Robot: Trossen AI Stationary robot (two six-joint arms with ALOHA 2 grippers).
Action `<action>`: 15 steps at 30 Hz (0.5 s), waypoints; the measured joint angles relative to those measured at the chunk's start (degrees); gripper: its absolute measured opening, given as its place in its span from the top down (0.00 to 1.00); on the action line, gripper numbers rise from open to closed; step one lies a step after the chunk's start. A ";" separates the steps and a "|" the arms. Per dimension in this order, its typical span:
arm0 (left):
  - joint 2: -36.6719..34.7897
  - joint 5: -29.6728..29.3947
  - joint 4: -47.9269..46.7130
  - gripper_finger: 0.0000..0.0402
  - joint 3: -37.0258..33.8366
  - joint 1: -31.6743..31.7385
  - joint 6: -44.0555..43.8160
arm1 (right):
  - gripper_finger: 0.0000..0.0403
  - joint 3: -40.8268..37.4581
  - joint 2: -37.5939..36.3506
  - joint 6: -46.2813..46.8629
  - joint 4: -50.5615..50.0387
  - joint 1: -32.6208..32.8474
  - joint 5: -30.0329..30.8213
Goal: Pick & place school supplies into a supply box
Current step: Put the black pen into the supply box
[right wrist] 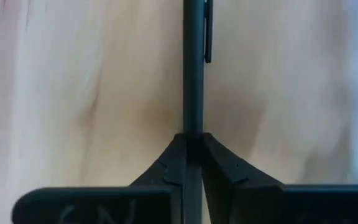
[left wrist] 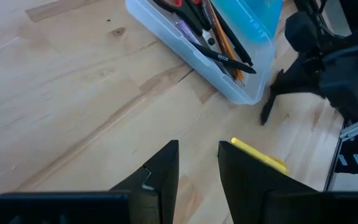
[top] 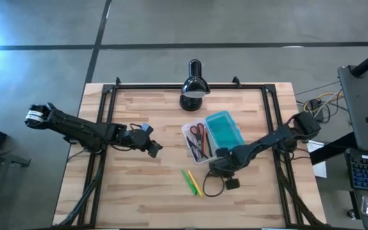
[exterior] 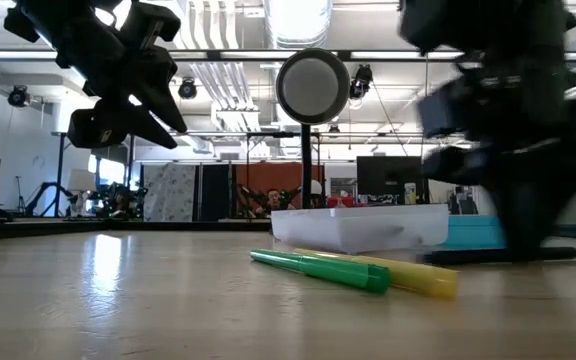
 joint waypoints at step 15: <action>0.00 -1.36 0.19 0.76 -0.05 0.09 3.45 | 0.95 -3.22 -18.75 35.71 8.90 -15.67 -1.60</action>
